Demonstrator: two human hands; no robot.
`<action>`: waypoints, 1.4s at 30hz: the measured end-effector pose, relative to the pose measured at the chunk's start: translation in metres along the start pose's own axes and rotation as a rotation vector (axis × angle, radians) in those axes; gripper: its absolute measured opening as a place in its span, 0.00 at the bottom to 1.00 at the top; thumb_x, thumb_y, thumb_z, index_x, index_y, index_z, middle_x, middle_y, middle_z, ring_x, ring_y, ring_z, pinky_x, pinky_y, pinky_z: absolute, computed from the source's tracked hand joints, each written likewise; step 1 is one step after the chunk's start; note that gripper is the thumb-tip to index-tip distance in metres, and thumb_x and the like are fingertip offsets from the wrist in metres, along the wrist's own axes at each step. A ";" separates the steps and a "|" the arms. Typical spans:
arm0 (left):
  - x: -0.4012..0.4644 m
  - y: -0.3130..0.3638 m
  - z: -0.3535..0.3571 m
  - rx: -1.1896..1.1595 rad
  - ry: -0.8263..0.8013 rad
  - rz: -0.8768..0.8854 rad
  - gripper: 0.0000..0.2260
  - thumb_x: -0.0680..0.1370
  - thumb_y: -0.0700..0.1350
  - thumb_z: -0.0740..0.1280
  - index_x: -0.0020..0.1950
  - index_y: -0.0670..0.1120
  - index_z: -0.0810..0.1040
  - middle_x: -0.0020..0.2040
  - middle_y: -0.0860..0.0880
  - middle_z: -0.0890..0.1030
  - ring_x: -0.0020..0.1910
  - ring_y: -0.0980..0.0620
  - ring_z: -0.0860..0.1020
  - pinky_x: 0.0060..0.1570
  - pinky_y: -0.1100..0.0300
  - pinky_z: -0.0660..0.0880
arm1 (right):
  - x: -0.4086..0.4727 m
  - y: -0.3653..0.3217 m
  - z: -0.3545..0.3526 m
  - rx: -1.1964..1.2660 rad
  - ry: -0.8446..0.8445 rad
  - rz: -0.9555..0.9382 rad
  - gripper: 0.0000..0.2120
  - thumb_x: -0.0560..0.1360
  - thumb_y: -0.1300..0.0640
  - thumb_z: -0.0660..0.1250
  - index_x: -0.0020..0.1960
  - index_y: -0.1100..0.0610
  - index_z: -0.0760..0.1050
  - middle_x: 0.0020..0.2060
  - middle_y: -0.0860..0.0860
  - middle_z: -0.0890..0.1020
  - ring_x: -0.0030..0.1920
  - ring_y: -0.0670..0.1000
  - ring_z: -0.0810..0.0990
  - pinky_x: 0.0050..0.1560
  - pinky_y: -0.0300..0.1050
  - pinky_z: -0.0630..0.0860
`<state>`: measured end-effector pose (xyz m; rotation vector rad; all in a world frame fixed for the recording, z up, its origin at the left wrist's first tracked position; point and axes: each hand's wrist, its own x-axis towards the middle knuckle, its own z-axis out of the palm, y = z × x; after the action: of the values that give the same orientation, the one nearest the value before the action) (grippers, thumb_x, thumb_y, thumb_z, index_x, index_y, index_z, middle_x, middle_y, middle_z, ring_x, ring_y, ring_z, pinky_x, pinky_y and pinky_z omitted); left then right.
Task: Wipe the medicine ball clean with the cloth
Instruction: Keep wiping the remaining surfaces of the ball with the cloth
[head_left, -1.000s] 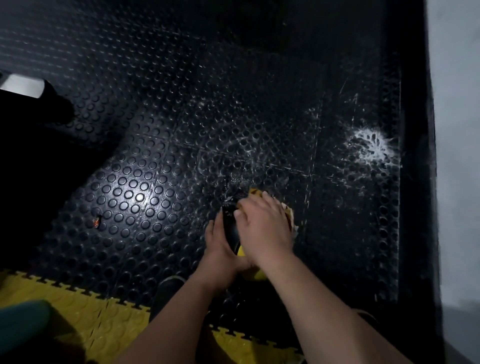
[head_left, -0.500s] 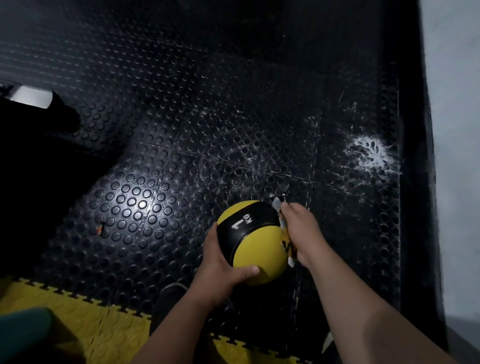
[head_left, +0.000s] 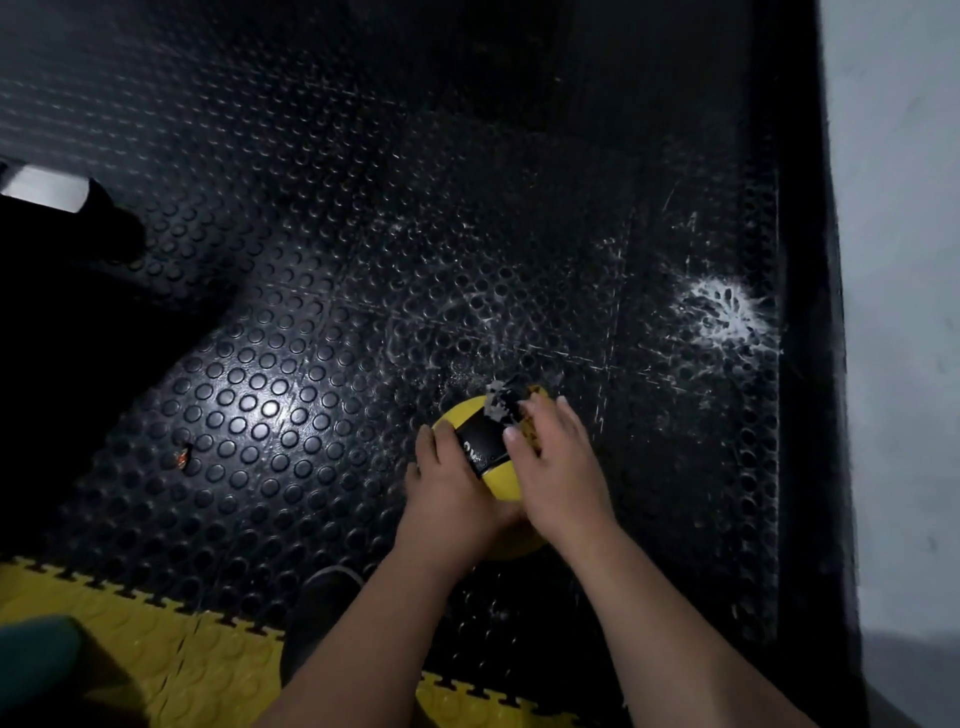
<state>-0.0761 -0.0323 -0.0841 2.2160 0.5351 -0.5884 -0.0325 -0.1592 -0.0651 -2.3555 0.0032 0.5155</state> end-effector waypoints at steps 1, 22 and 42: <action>0.005 -0.002 -0.003 -0.035 -0.024 -0.021 0.63 0.61 0.66 0.79 0.82 0.51 0.41 0.80 0.42 0.49 0.77 0.33 0.60 0.74 0.39 0.63 | -0.003 0.000 0.003 -0.017 -0.009 -0.055 0.23 0.84 0.46 0.58 0.77 0.50 0.67 0.79 0.44 0.64 0.81 0.45 0.50 0.80 0.53 0.56; 0.001 -0.034 -0.010 -0.347 -0.077 -0.059 0.62 0.62 0.56 0.84 0.82 0.60 0.44 0.81 0.47 0.46 0.79 0.43 0.56 0.73 0.44 0.62 | 0.041 0.033 0.011 0.529 -0.009 0.643 0.20 0.86 0.49 0.52 0.68 0.58 0.75 0.65 0.59 0.77 0.62 0.59 0.76 0.63 0.53 0.72; 0.006 -0.036 -0.002 -0.436 -0.005 -0.100 0.57 0.65 0.50 0.84 0.82 0.54 0.48 0.79 0.42 0.54 0.76 0.45 0.60 0.71 0.56 0.60 | -0.008 -0.013 0.044 0.137 0.204 0.216 0.15 0.84 0.46 0.55 0.64 0.46 0.76 0.69 0.47 0.76 0.69 0.53 0.73 0.67 0.52 0.72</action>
<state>-0.0904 -0.0071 -0.1066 1.7833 0.7017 -0.4747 -0.0540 -0.1219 -0.0834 -2.2743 0.3784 0.3625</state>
